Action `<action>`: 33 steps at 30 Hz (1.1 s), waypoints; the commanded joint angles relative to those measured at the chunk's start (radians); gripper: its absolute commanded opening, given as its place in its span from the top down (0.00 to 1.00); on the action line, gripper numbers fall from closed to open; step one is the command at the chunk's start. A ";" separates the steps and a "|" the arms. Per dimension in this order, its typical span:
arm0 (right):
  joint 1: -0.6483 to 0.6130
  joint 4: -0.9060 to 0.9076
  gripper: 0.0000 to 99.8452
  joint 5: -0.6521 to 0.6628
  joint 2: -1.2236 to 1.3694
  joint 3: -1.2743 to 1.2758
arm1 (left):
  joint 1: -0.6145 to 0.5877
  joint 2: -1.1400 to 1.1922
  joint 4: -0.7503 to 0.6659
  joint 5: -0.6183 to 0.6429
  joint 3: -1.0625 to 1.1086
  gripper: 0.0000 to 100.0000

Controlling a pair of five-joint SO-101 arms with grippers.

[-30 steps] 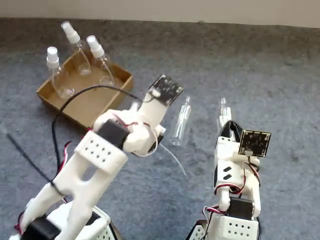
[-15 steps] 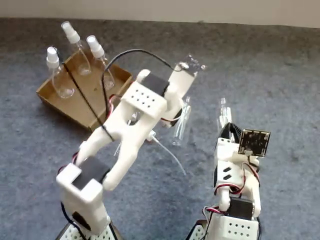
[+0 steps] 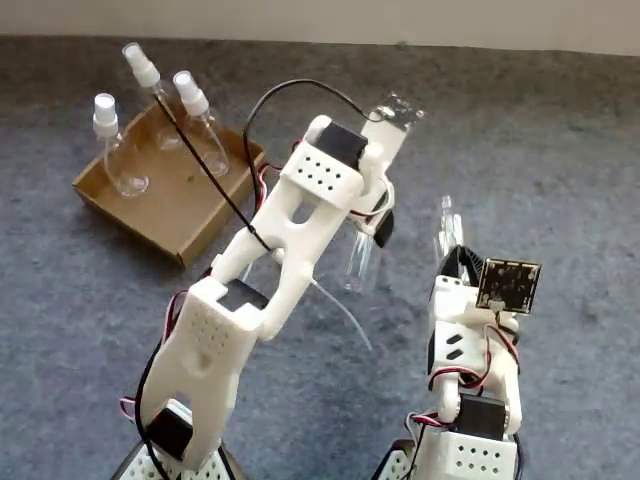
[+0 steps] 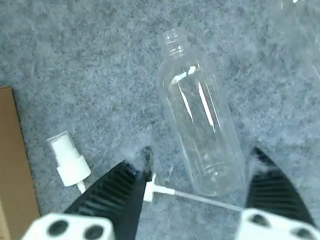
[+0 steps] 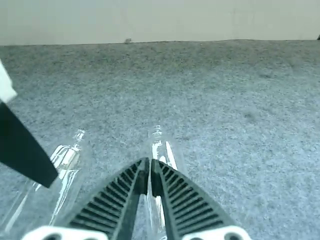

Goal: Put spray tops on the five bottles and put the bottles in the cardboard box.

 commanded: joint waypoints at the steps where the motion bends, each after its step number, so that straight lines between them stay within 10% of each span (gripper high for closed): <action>1: 0.012 0.004 0.99 0.009 -0.008 0.116 | 0.015 0.047 0.009 0.049 -0.124 0.63; 33: 0.007 0.005 0.99 0.009 -0.008 0.117 | -0.027 0.435 -0.015 0.049 -0.601 0.92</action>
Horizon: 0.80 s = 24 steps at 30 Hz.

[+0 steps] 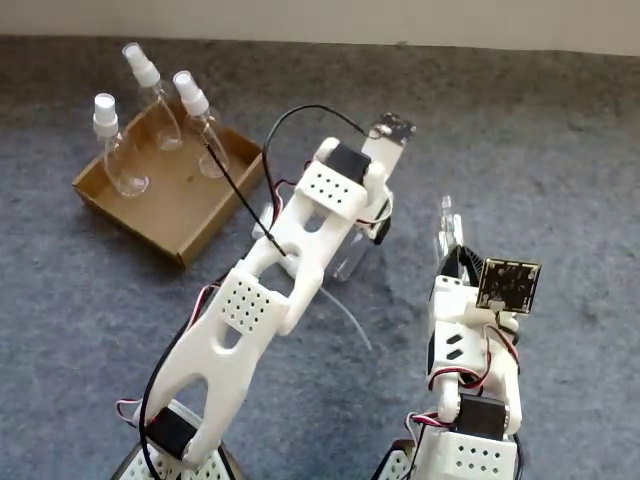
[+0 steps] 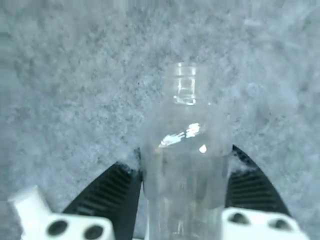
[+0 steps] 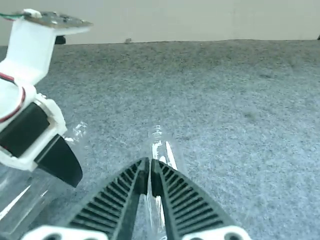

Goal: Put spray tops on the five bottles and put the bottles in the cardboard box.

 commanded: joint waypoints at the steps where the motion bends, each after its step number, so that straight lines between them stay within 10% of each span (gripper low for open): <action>1: 0.007 0.005 0.99 0.009 -0.008 0.117 | -0.015 -0.024 0.037 0.009 -0.209 0.92; 24: 0.007 0.007 0.99 0.009 -0.008 0.117 | -0.033 -0.456 0.101 0.011 -0.305 0.92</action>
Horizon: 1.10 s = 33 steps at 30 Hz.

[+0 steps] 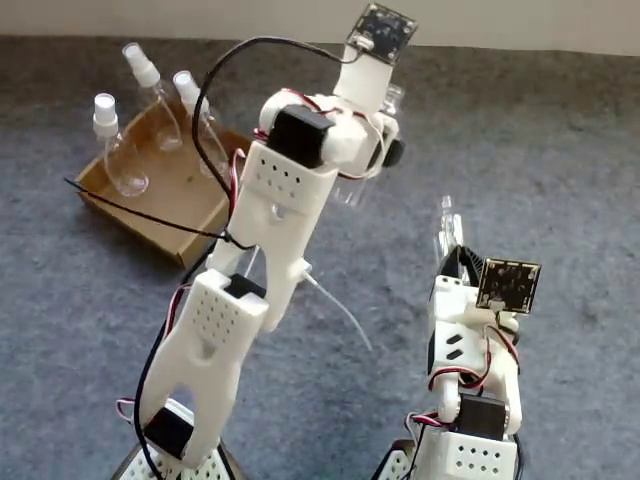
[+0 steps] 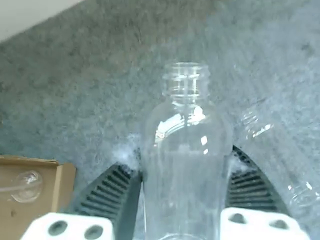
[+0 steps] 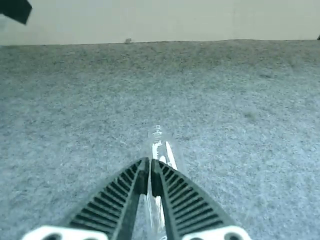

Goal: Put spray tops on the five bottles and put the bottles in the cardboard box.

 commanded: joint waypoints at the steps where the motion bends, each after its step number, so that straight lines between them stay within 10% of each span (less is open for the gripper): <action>1: 0.007 0.018 0.99 0.009 -0.008 0.117 | 0.001 -0.133 0.014 0.011 -0.041 0.92; 12: 0.007 0.022 0.99 0.009 -0.008 0.117 | 0.001 -0.289 0.014 0.011 0.045 0.92; 33: 0.005 0.024 0.99 0.006 -0.010 0.119 | -0.008 -1.208 0.005 0.006 1.196 0.92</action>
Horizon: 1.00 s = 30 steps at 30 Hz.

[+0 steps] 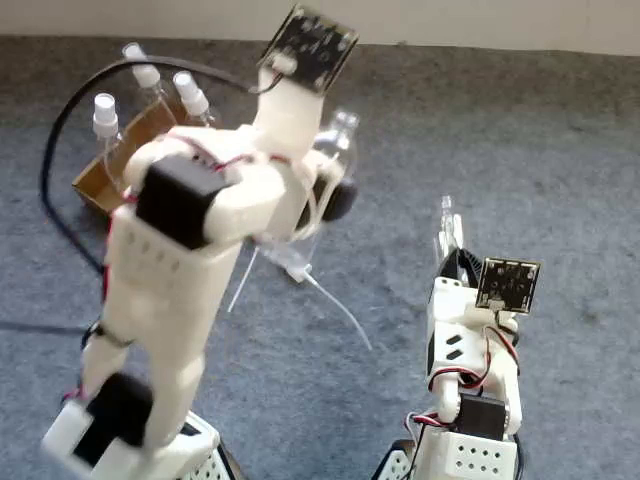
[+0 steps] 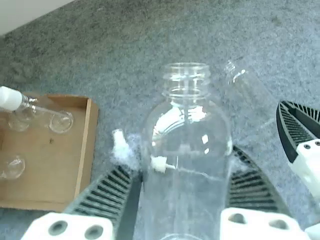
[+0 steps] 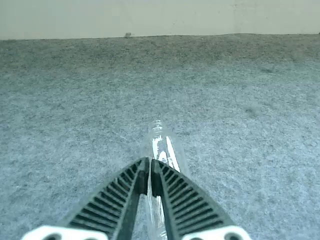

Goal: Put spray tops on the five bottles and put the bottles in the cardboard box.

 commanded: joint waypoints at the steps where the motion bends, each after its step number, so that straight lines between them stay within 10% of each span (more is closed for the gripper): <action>1: 0.005 0.001 0.99 0.008 -0.012 0.119 | -0.013 -0.216 -0.003 0.006 0.220 0.92; 20: -0.021 0.249 0.99 0.160 -0.007 -0.130 | -0.280 -1.024 -0.663 0.006 1.412 0.92; 30: -0.022 0.418 0.99 0.250 0.226 -0.512 | -0.286 -1.196 -0.743 0.011 1.598 0.92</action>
